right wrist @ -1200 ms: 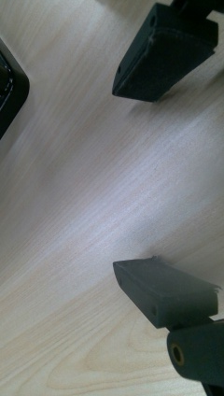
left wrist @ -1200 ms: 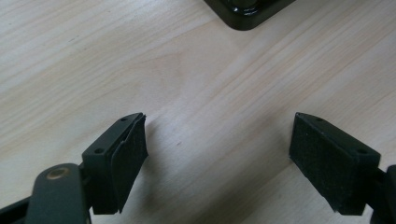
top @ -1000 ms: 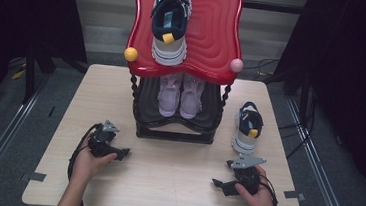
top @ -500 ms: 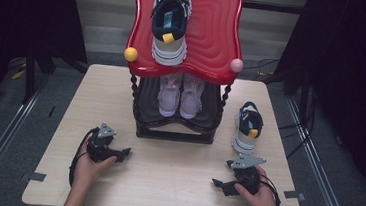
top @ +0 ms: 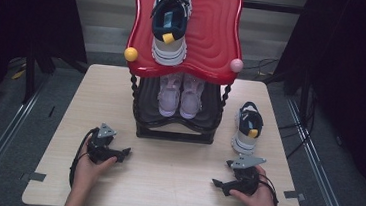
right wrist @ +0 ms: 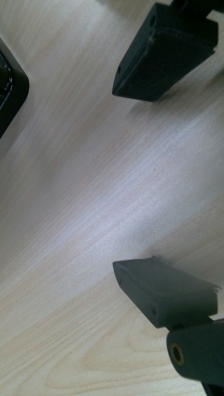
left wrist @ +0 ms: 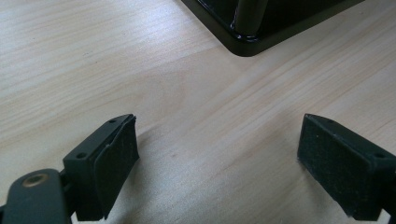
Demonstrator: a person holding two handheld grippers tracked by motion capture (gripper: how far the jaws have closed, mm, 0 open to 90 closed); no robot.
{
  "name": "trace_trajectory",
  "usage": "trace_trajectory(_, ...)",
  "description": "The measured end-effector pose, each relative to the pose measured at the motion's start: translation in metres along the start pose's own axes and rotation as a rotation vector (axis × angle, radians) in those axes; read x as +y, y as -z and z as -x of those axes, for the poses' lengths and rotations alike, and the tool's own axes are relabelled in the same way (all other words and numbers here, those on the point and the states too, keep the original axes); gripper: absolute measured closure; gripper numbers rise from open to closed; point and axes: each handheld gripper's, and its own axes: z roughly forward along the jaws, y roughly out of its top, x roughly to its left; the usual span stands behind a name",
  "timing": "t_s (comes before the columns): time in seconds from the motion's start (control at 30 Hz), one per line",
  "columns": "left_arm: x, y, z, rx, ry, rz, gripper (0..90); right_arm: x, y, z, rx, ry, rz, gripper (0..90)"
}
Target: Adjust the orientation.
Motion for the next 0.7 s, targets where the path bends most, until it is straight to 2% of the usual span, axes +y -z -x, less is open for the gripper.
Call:
trace_trajectory(0.13,0.000,0.000,-0.001,0.001,-0.009,-0.005,11.8,0.000,0.001,0.001,0.003,0.002,-0.001,14.3)
trace_trajectory(0.17,0.000,0.000,0.000,0.000,0.001,-0.001,11.8,0.001,0.001,0.001,0.004,0.001,-0.006,15.0)
trace_trajectory(0.4,0.000,0.000,-0.001,0.001,-0.009,-0.005,11.8,0.005,0.006,0.004,0.020,0.003,-0.039,19.3)
trace_trajectory(0.43,0.000,0.000,-0.001,0.001,-0.008,-0.004,11.8,0.006,0.007,0.005,0.033,0.004,-0.032,20.3)
trace_trajectory(0.57,0.000,0.000,0.000,0.000,0.000,-0.001,11.8,0.013,0.013,0.010,0.029,-0.002,-0.031,20.3)
trace_trajectory(0.7,0.000,0.000,-0.001,0.001,-0.009,-0.005,11.8,0.022,0.020,0.015,0.028,0.003,-0.013,20.4)
